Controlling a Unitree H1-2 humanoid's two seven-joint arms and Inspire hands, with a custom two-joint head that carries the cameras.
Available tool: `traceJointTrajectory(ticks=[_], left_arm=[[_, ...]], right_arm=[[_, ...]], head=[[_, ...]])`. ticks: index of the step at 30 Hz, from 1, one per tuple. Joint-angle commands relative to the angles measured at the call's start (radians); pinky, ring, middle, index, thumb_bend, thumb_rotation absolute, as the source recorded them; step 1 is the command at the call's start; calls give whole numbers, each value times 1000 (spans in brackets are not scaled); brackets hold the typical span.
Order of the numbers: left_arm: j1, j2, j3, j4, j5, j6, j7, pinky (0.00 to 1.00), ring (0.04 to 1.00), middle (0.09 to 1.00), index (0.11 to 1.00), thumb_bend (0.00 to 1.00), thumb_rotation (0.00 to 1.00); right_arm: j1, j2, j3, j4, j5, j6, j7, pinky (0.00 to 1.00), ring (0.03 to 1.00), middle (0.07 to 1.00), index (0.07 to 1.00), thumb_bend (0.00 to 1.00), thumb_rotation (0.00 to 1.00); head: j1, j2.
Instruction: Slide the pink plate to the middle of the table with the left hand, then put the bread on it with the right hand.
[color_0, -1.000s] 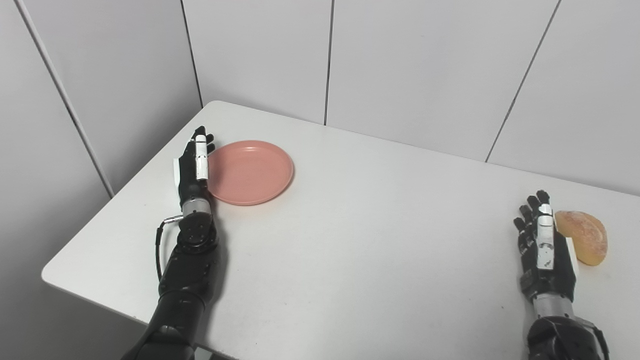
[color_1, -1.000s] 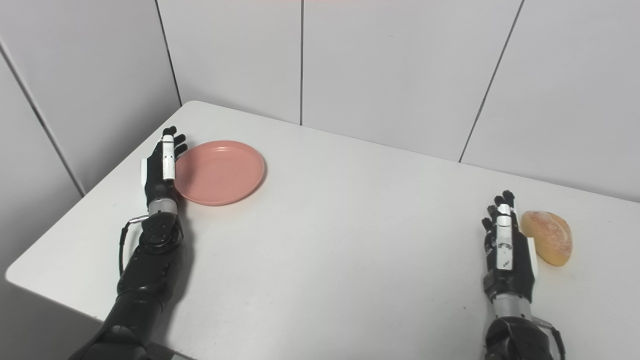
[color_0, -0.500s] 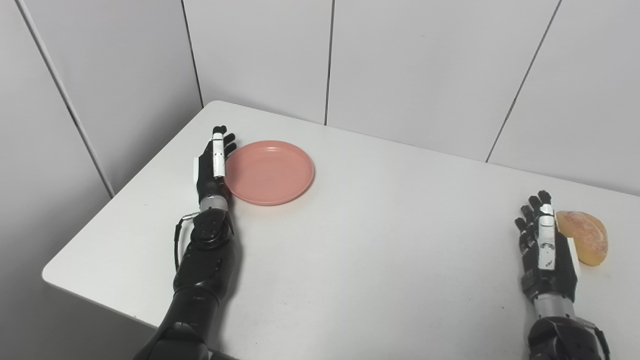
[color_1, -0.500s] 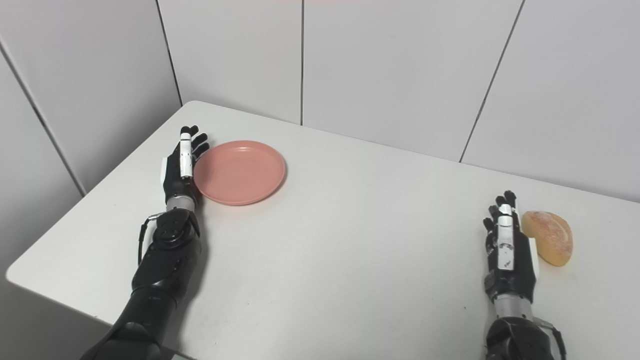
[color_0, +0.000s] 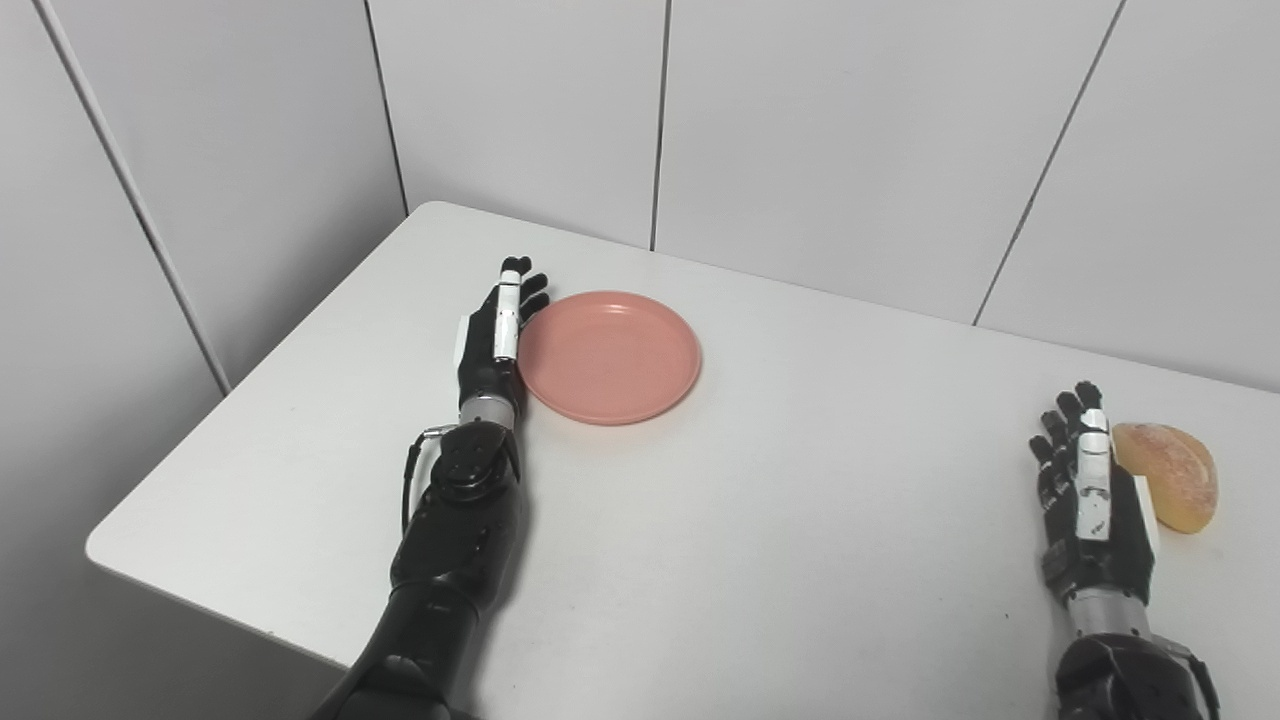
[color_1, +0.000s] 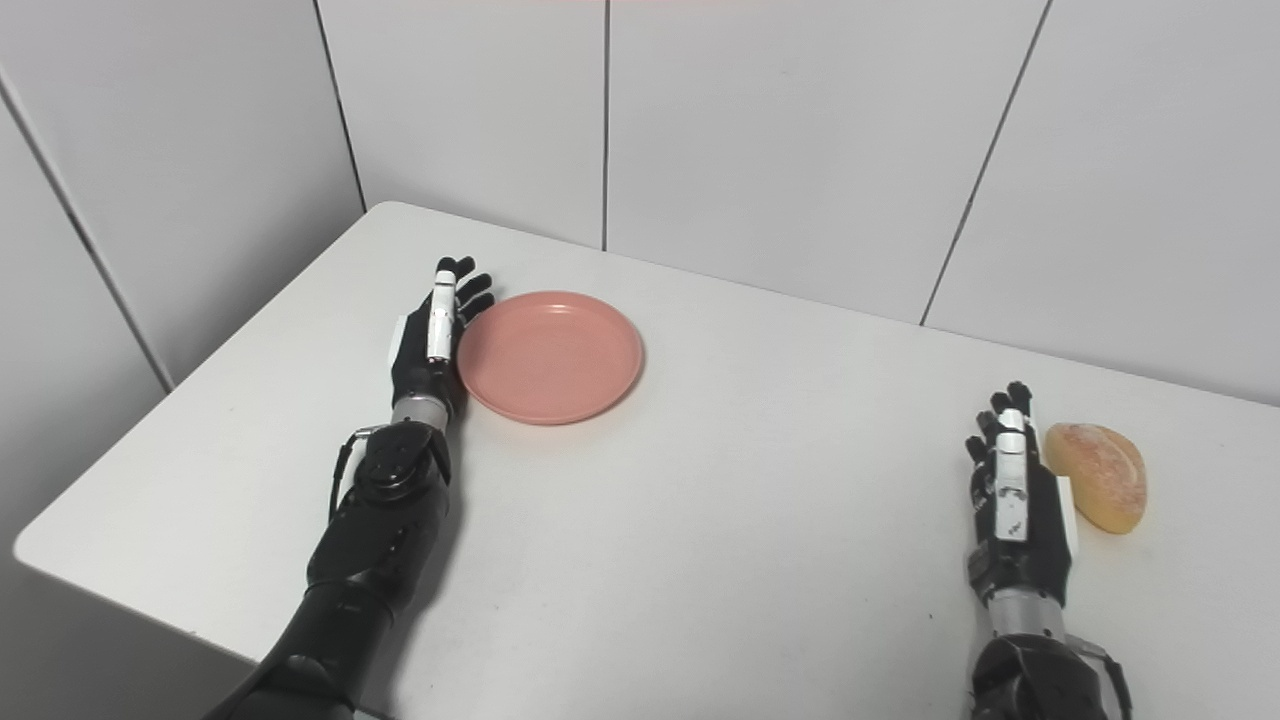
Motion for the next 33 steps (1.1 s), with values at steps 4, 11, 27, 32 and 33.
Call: traceJointTrajectory(ticks=[4,11,27,32,33], left_arm=[[-36,-20,-27,-23,7,32,-28,842,844,831,831,463,1000],[-39,-43,-60,-45,14,59,-34,820,844,840,833,446,1000],[-33,-84,-124,-77,19,88,-77,845,856,840,829,475,1000],[-23,-99,-145,-100,22,112,-107,837,847,829,822,453,1000],[-20,-101,-147,-105,24,119,-109,836,847,830,823,449,1000]], right_arm=[[-23,3,0,-16,4,-10,3,1000,1000,1000,1000,766,901],[-23,6,3,-21,2,-6,4,1000,1000,1000,1000,779,894],[-7,26,11,-75,-12,27,-27,1000,1000,1000,1000,758,888],[-5,37,16,-77,-29,21,-44,1000,1000,1000,1000,724,904],[-5,38,17,-78,-31,23,-47,1000,1000,1000,1000,714,907]], head=[[-5,4],[-12,12],[-100,33],[-161,38],[-161,38]])
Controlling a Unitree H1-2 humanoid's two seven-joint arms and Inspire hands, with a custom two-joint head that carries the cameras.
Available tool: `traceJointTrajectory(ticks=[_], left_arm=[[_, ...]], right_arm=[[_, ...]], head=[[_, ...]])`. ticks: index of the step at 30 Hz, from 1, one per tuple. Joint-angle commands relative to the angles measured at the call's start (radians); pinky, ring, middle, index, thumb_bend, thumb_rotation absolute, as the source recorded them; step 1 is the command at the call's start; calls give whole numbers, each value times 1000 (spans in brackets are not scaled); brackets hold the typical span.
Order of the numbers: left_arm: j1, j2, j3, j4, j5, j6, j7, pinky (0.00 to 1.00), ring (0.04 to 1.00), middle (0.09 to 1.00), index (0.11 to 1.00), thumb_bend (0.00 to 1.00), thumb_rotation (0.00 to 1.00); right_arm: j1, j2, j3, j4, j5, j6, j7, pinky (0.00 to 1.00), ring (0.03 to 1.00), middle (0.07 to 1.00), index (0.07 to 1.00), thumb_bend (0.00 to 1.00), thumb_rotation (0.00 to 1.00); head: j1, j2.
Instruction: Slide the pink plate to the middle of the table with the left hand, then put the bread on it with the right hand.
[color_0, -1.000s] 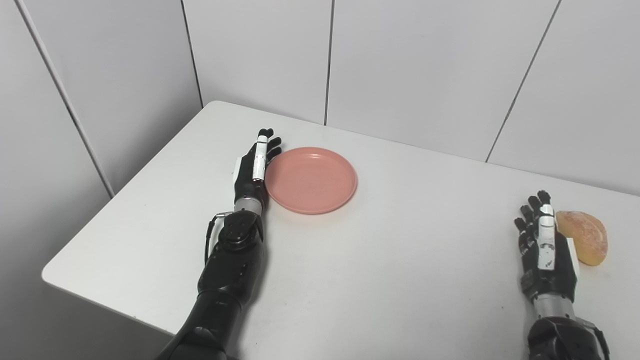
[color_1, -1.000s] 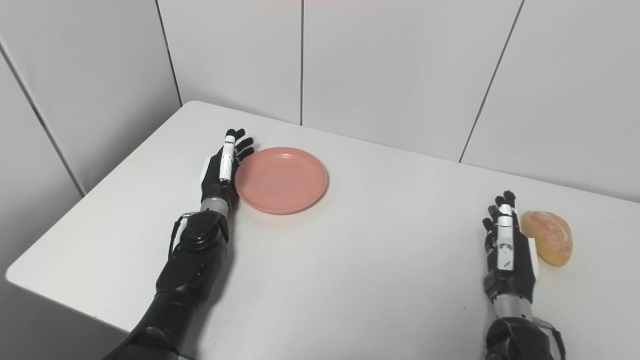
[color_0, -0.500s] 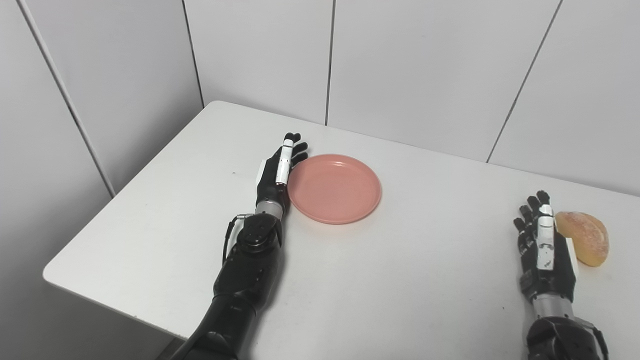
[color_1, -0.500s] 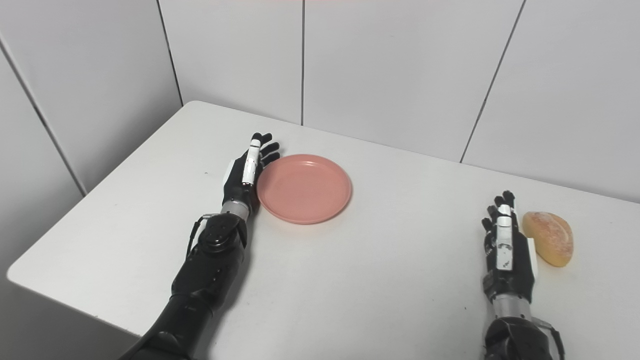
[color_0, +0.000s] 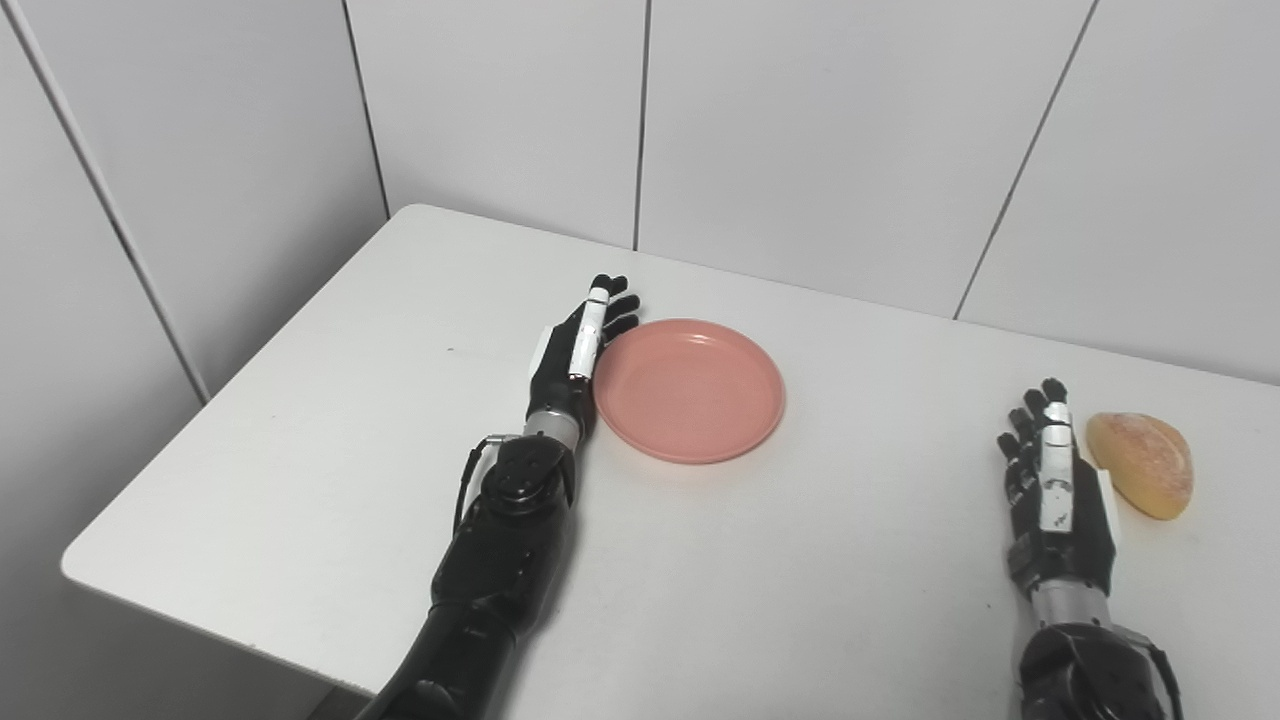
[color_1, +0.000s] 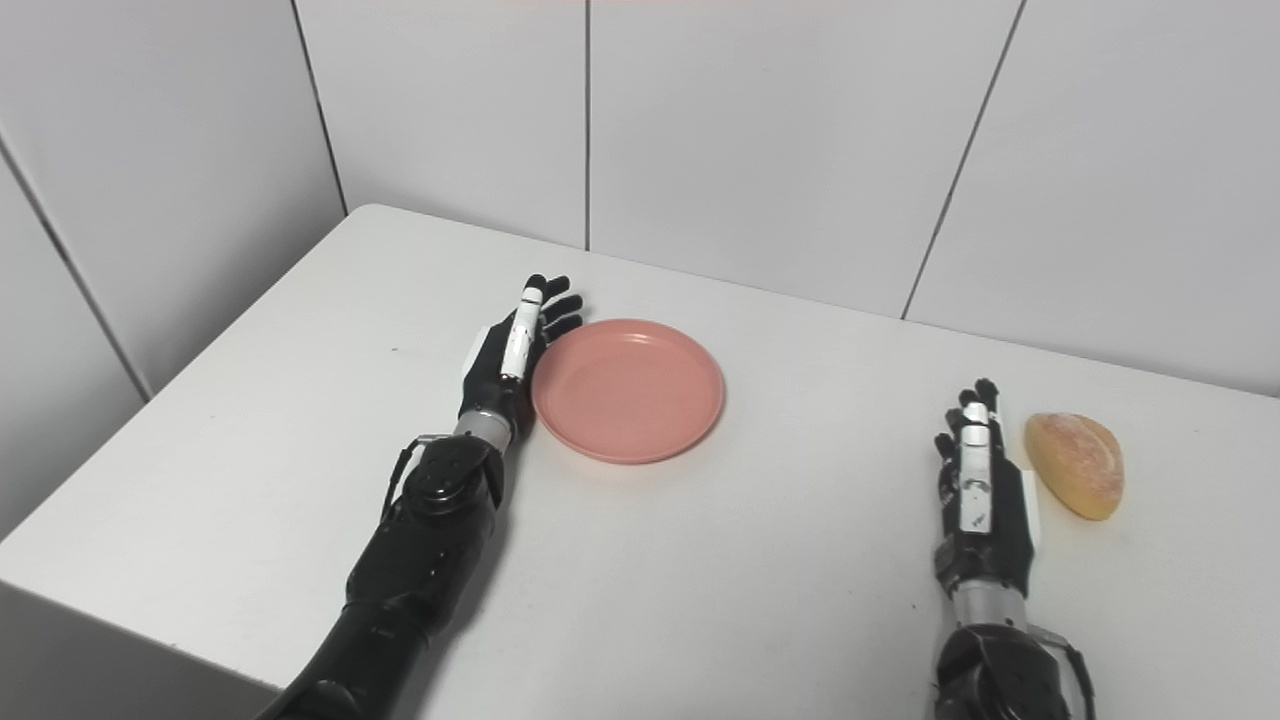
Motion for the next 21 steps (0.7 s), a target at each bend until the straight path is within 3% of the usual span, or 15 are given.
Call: traceJointTrajectory(ticks=[1,8,14,21], left_arm=[[-19,-17,-17,-33,0,16,-35,836,847,831,826,443,1000],[-4,-51,-16,-22,-32,18,-78,865,854,840,842,442,1000],[4,-63,-19,-1,-20,-15,-97,863,859,848,850,446,1000],[30,-65,-20,-15,-12,-15,-102,856,860,850,853,440,1000]], right_arm=[[-26,9,4,-37,-8,-9,-8,1000,1000,1000,1000,705,905],[-30,34,12,-36,-25,-28,-30,1000,1000,1000,1000,658,900],[-24,30,53,-51,-52,-9,-12,1000,1000,1000,1000,673,953],[-16,40,90,-65,-80,-26,-6,1000,1000,1000,1000,675,936]], head=[[-23,5],[-84,13],[-160,19],[-234,18]])
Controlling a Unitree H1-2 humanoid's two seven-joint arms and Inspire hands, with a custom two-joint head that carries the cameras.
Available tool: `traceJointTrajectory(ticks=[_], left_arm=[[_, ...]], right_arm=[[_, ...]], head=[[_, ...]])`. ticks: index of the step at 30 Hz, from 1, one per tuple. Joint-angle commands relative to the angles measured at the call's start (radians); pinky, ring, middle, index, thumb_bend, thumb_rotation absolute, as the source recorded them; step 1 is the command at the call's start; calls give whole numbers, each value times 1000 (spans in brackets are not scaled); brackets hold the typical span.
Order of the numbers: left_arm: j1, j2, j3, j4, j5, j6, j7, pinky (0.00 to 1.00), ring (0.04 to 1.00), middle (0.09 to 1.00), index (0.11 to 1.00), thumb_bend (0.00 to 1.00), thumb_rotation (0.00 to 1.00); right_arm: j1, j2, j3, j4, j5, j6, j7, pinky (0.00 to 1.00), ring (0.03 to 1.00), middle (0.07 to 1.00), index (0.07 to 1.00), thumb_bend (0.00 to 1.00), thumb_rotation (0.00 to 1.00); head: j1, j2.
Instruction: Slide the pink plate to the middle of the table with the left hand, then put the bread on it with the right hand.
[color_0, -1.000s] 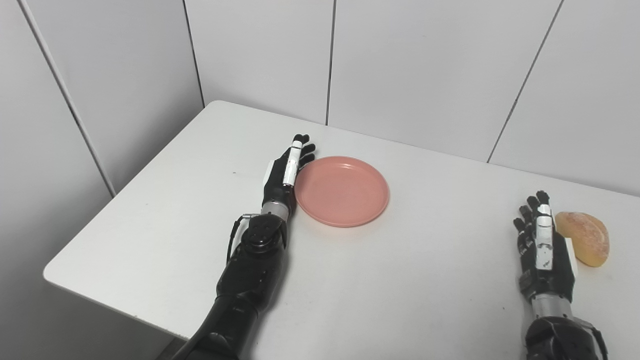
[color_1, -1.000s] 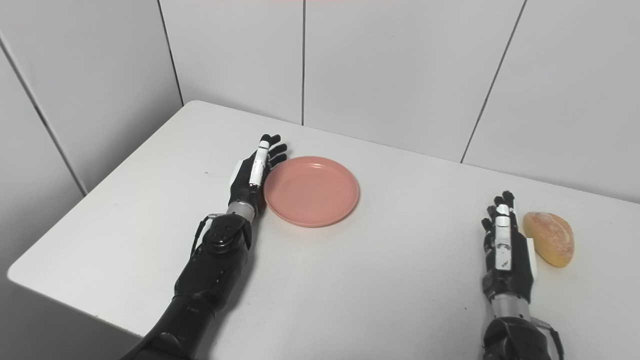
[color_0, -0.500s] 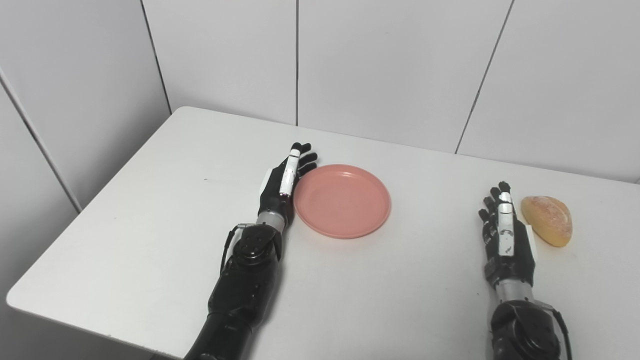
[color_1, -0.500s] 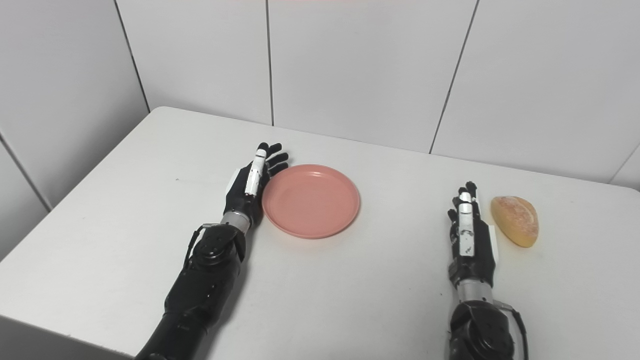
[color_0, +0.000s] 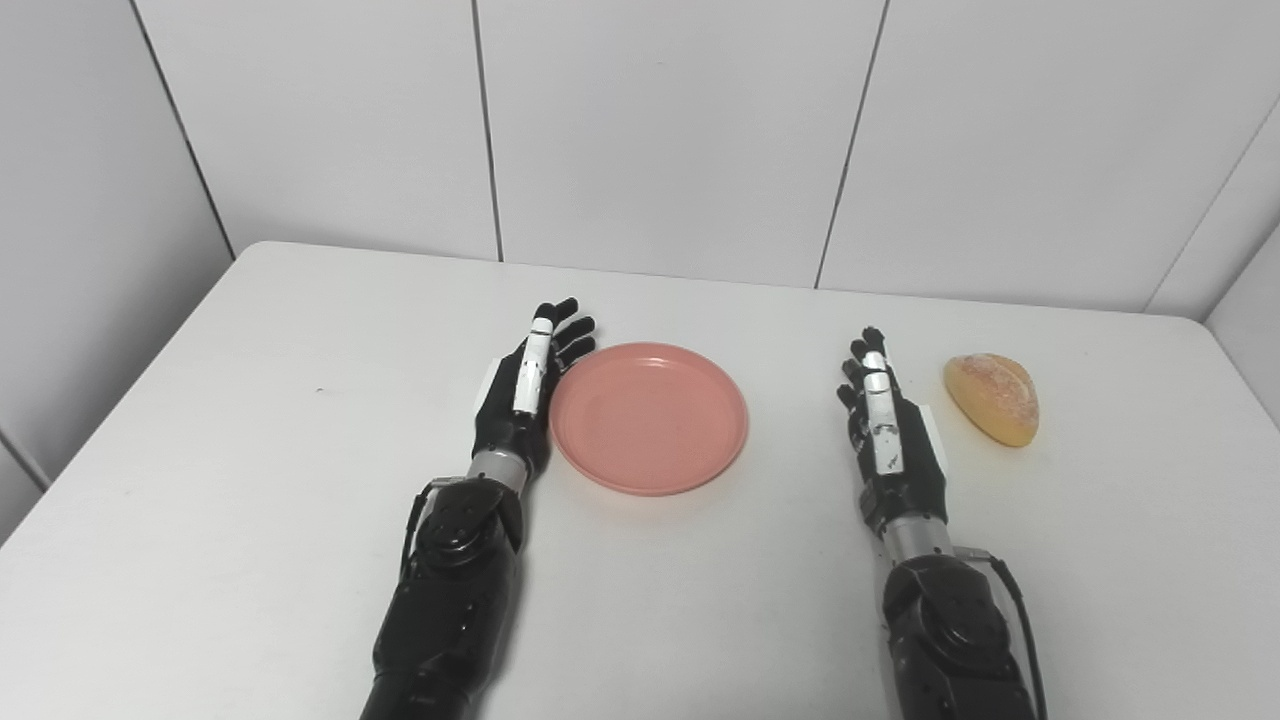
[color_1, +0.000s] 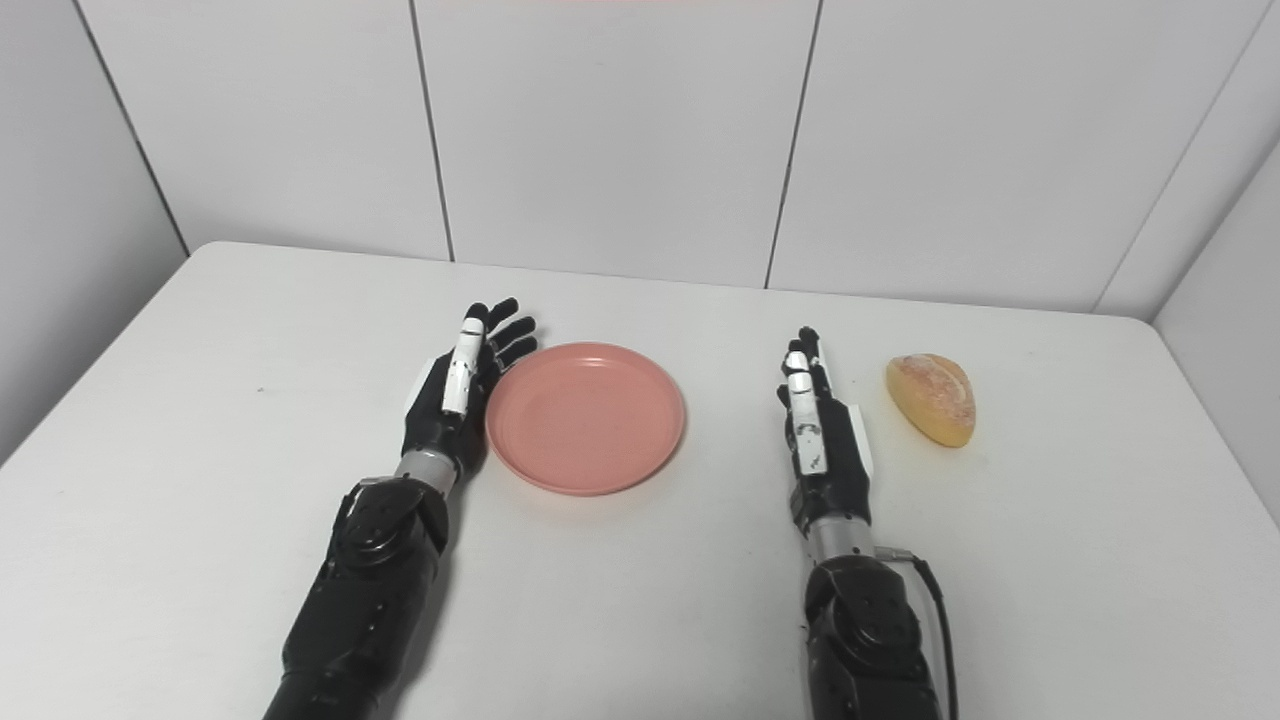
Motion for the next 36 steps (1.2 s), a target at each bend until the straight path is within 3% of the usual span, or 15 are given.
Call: traceJointTrajectory(ticks=[1,12,17,25,36], left_arm=[[12,0,-3,-13,6,-2,-7,853,860,849,850,445,1000],[44,-20,1,-67,-10,18,-10,816,837,829,824,439,1000],[56,-26,-17,-63,-3,-20,-36,834,853,841,832,426,1000],[74,-24,-45,-89,-6,-4,-78,873,887,876,872,440,1000],[86,-32,-76,-105,4,11,-79,896,898,883,875,437,1000]], right_arm=[[-22,10,9,-38,-11,-28,8,1000,1000,1000,1000,671,932],[-32,36,24,-17,-35,-60,1,1000,1000,1000,1000,700,900],[-30,40,29,-22,-45,-63,-5,1000,1000,1000,1000,685,903],[-30,40,28,-23,-52,-56,-9,1000,1000,1000,1000,704,913],[-26,38,30,-31,-55,-55,-6,1000,1000,1000,1000,718,916]], head=[[-6,-2],[-71,-6],[-78,-6],[-81,-5],[-78,-4]])
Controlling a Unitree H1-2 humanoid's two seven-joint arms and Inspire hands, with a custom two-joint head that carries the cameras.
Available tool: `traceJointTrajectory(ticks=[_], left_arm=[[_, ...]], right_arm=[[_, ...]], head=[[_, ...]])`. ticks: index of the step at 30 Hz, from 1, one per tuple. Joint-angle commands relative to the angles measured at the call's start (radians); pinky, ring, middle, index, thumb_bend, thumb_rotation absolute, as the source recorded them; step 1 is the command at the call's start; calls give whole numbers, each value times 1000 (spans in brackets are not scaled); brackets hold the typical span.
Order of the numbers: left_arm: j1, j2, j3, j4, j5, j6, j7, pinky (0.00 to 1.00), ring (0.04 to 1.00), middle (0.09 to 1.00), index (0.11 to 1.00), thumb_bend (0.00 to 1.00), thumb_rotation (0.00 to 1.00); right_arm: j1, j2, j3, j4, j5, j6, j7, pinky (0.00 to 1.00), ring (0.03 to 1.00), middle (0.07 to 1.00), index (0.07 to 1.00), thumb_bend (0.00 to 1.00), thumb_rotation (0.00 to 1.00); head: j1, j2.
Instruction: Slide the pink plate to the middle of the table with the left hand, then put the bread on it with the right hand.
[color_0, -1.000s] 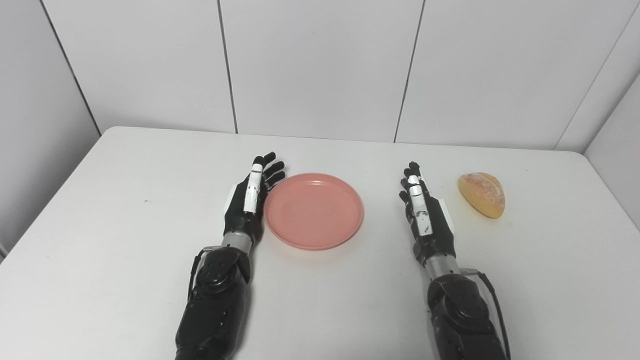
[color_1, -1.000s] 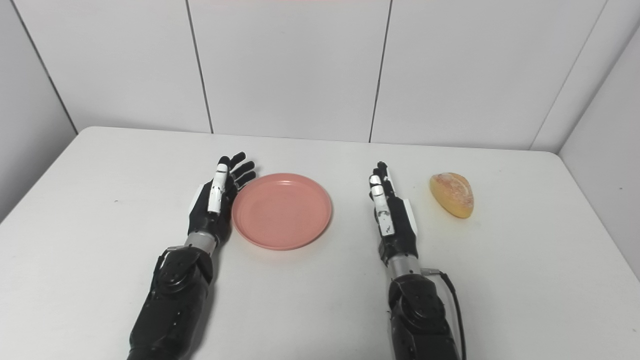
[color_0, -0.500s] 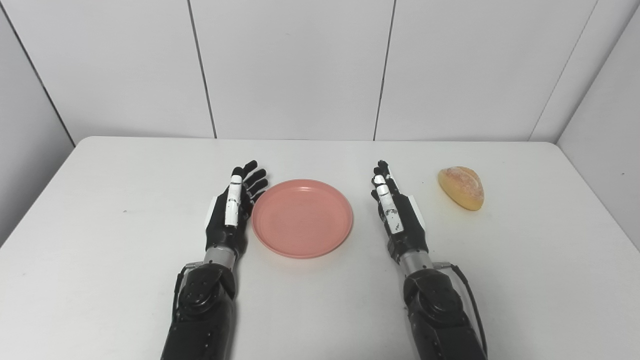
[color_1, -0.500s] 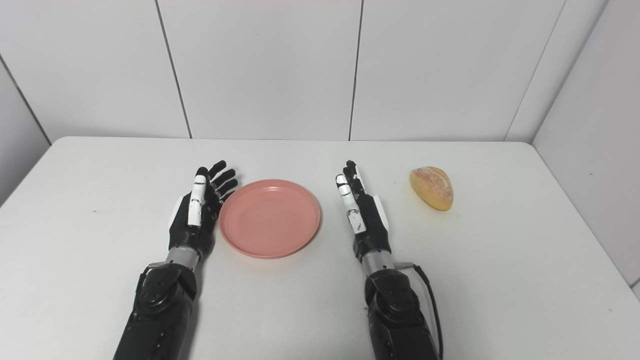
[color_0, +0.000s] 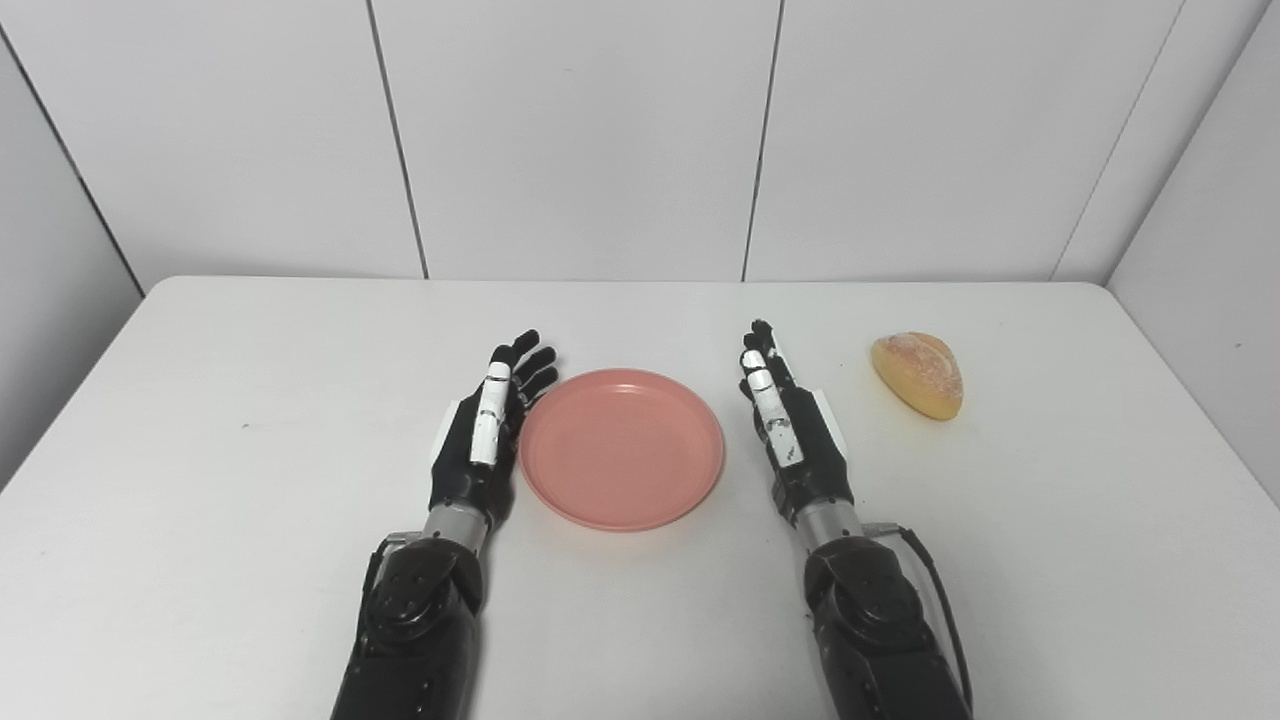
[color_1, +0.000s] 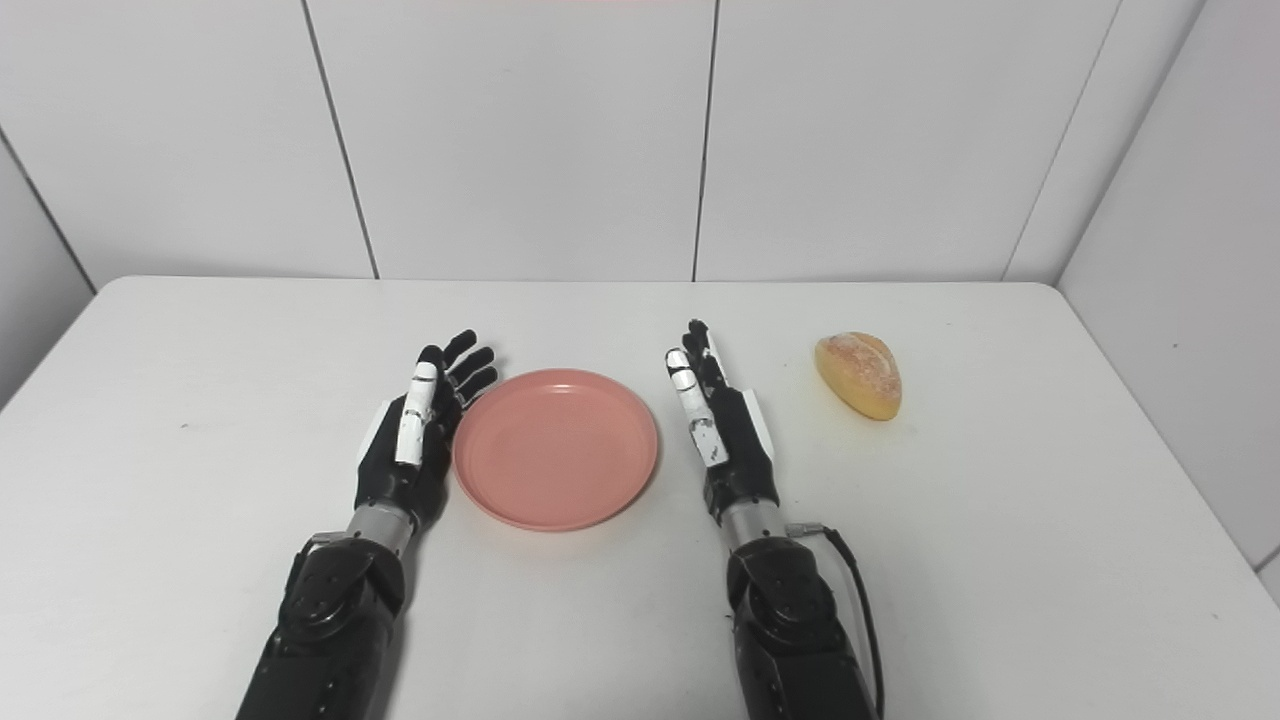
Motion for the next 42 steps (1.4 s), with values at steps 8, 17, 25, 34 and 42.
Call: traceJointTrajectory(ticks=[8,17,25,34,42], left_arm=[[-8,-9,-11,13,7,-8,-21,922,909,895,886,446,1000],[-35,24,14,76,46,-92,8,930,921,906,904,439,1000],[-51,46,38,77,93,-98,59,894,897,881,883,441,1000],[-70,47,59,126,56,-150,29,937,921,908,913,454,1000],[-70,43,67,130,43,-171,17,932,913,899,899,444,1000]], right_arm=[[-30,7,-1,-32,3,-49,2,1000,1000,1000,1000,709,919],[-54,-1,-30,-27,8,-79,-23,1000,1000,1000,1000,705,909],[-91,-14,-76,-22,-6,-89,-78,1000,1000,1000,1000,667,870],[-122,-82,-72,-26,-84,-101,-113,1000,1000,1000,1000,648,843],[-144,-184,-37,-14,-321,-119,-245,995,1000,1000,1000,613,839]], head=[[-1,0],[-17,3],[-28,2],[-34,-1],[-53,-3]])
